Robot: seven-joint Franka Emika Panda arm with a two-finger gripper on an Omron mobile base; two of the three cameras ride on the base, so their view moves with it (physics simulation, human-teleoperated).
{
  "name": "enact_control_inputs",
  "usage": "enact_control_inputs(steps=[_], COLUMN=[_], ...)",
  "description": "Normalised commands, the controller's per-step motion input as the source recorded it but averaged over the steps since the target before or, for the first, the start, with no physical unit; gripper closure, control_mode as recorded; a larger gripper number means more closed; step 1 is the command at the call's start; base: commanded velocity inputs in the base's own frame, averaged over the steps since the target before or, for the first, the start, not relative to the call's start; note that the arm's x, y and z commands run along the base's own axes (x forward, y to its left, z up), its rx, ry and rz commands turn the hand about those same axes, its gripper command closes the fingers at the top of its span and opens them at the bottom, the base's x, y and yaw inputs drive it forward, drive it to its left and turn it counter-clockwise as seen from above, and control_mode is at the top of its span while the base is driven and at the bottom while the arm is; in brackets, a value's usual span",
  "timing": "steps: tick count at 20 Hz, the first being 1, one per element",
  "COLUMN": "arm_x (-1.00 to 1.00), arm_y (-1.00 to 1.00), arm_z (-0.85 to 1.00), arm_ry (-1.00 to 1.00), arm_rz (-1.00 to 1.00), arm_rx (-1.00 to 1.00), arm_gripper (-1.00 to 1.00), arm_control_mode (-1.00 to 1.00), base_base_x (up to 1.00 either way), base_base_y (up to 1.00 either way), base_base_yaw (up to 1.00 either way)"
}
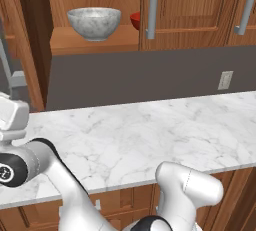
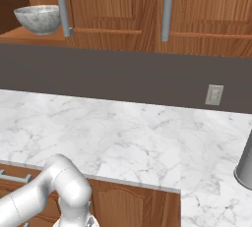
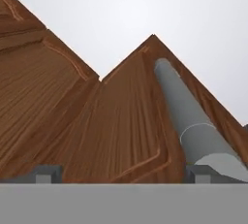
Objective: Open the cabinet. Pick the bowls from the counter and place them in the cabinet. Then close the cabinet.
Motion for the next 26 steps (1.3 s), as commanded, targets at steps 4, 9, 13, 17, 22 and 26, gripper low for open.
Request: enact_control_inputs(steps=[4, 9, 13, 17, 22, 26], arm_x=[-0.51, -0.35, 0.2, 0.04, 0.0, 0.11], arm_y=[-0.94, -1.0, -1.0, -1.0, -1.0, -1.0], arm_z=[0.0, 0.05, 0.43, 0.44, 0.18, 0.07], arm_ry=[-0.01, 0.0, 0.12, 0.19, 0.18, 0.18], arm_rz=[-0.03, -0.01, 0.0, 0.02, 0.02, 0.04], arm_rx=[0.35, 0.4, 0.39, 0.42, 0.45, 0.45], arm_gripper=[-1.0, -1.0, -1.0, -1.0, -1.0, -1.0], arm_control_mode=[-1.0, -1.0, -1.0, -1.0, -1.0, -1.0], base_base_x=[0.0, 0.0, 0.0, 0.0, 0.0, 0.0], base_base_y=[0.0, 0.0, 0.0, 0.0, 0.0, 0.0], base_base_yaw=[0.0, 0.0, 0.0, 0.0, 0.0, 0.0])
